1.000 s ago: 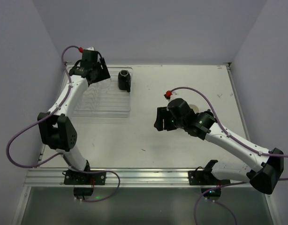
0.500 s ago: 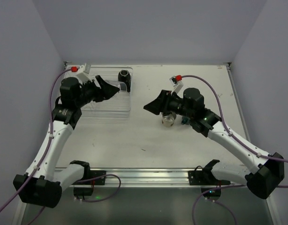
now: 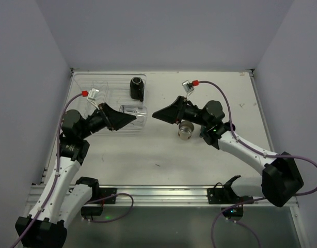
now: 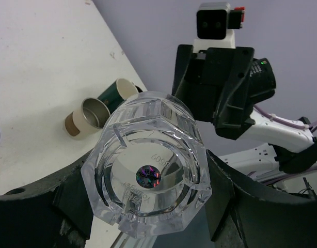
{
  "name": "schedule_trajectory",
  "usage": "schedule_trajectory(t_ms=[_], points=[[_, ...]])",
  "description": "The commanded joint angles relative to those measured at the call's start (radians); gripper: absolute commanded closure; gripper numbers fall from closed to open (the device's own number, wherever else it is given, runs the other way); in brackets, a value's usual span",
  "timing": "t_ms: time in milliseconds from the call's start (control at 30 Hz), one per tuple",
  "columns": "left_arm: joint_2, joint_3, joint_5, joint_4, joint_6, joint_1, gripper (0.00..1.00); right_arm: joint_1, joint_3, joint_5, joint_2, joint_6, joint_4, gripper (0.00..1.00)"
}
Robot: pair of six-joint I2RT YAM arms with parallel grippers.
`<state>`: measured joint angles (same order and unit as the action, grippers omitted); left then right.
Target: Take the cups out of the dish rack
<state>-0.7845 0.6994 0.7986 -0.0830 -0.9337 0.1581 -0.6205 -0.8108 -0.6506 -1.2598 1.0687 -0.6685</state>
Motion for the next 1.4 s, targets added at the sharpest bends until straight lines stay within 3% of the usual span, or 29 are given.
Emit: schedule_trajectory(t_ms=[0,333,667,767,867,933,967,1000,1067,1100,1167,1200,1233,1300,1333,1367], points=[[0.036,-0.008,0.076,-0.124,-0.096,-0.005,1.00,0.005,0.005,-0.076,-0.047,0.114,-0.279,0.46],[0.053,-0.058,0.067,-0.213,-0.186,0.008,1.00,-0.024,-0.002,-0.123,-0.170,0.270,-0.594,0.48],[0.041,-0.067,0.053,-0.231,-0.191,0.037,1.00,-0.061,-0.091,-0.147,-0.225,0.261,-0.531,0.48],[0.039,-0.069,0.041,-0.231,-0.188,0.049,1.00,-0.079,-0.126,-0.146,-0.251,0.255,-0.516,0.53],[0.033,-0.071,0.037,-0.231,-0.183,0.061,1.00,-0.090,-0.160,-0.138,-0.262,0.232,-0.467,0.69],[0.027,-0.074,0.040,-0.233,-0.186,0.067,1.00,-0.093,-0.172,-0.126,-0.262,0.209,-0.425,0.86],[0.025,-0.075,0.047,-0.235,-0.186,0.072,0.97,-0.093,-0.171,-0.120,-0.257,0.202,-0.416,1.00],[0.022,-0.075,0.054,-0.250,-0.186,0.072,0.62,-0.093,-0.166,-0.112,-0.254,0.197,-0.408,1.00],[0.030,-0.075,0.065,-0.251,-0.180,0.072,0.17,-0.090,-0.151,-0.097,-0.230,0.175,-0.392,1.00],[0.045,-0.066,0.060,-0.232,-0.160,0.072,0.00,-0.082,-0.137,-0.086,-0.219,0.168,-0.378,1.00],[0.062,-0.035,0.012,-0.161,-0.113,0.072,0.00,-0.074,-0.128,-0.072,-0.190,0.111,-0.277,1.00],[0.073,-0.011,-0.021,-0.033,-0.032,0.072,0.00,-0.067,-0.133,-0.061,-0.149,0.078,-0.208,1.00],[0.076,0.047,-0.092,0.029,0.008,0.072,0.00,-0.065,-0.140,-0.023,-0.127,0.000,-0.043,1.00],[0.067,0.163,-0.201,0.283,0.144,0.072,0.00,-0.065,-0.181,0.020,-0.075,-0.083,0.122,1.00],[0.059,0.199,-0.334,0.355,0.180,0.072,0.00,-0.065,-0.204,0.049,-0.063,-0.160,0.297,1.00],[0.050,0.233,-0.404,0.476,0.212,0.072,0.00,-0.065,-0.220,0.102,-0.053,-0.194,0.364,1.00]])
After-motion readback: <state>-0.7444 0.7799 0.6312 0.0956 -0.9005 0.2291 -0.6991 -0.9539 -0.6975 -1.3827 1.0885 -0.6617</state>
